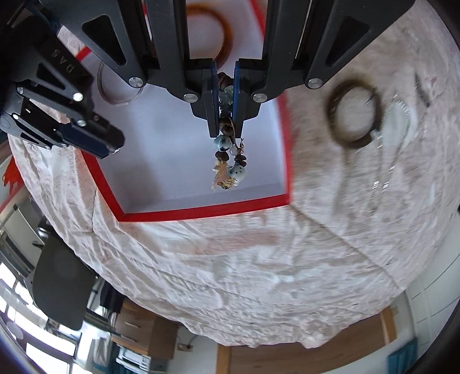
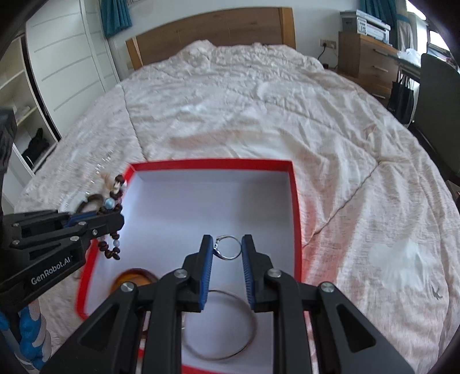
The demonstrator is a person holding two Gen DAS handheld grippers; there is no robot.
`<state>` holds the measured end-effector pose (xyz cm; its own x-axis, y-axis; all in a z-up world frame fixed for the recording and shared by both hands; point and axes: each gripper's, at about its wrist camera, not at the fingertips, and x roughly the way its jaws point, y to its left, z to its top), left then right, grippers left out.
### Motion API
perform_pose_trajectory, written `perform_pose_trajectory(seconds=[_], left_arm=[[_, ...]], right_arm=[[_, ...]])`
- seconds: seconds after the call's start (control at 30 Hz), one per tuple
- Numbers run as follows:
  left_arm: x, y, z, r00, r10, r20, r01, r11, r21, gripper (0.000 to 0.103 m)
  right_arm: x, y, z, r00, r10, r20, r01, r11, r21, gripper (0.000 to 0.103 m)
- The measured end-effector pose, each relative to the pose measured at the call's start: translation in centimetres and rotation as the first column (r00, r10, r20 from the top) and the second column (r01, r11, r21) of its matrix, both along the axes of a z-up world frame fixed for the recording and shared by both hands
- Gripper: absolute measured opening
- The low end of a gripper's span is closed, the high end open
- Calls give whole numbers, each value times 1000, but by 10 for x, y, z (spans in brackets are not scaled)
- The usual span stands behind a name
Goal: Organize jewelry
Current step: 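Carry the bracelet and ring into the red box and open both tools, then lift both tools from the box and move toward the remaining jewelry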
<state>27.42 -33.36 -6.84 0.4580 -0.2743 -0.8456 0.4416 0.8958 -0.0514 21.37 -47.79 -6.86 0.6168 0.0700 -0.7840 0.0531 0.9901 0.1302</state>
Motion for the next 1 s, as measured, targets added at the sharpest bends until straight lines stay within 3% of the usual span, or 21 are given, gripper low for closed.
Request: perform_pose_trajectory(seconds=[0.17, 0.57, 0.6, 0.63, 0.7, 0.8, 1.0], left_arm=[[13, -9, -29, 999, -4, -46, 5, 1000, 17, 8], [15, -9, -34, 999, -13, -50, 14, 1000, 2, 13], [14, -8, -32, 999, -13, -52, 12, 1000, -4, 18], [13, -7, -30, 999, -7, -50, 7, 1000, -7, 31], [9, -3, -22, 999, 8, -37, -8, 1000, -19, 44], [2, 0, -9, 1000, 3, -23, -4, 999, -37, 45], [-25, 7, 29, 999, -8, 34, 10, 998, -56, 49]], right_arm=[[10, -2, -17, 998, 23, -53, -24, 1000, -12, 19], [12, 5, -23, 996, 56, -72, -62, 995, -84, 20], [11, 4, -21, 996, 52, -74, -58, 995, -84, 20], [10, 3, -19, 996, 47, -75, -54, 995, -83, 20], [4, 0, -12, 997, 37, -67, -42, 995, -86, 21], [-8, -3, 1, 999, 17, -47, -22, 996, -90, 33], [-35, -6, 31, 1000, -29, -10, 28, 997, -77, 35]])
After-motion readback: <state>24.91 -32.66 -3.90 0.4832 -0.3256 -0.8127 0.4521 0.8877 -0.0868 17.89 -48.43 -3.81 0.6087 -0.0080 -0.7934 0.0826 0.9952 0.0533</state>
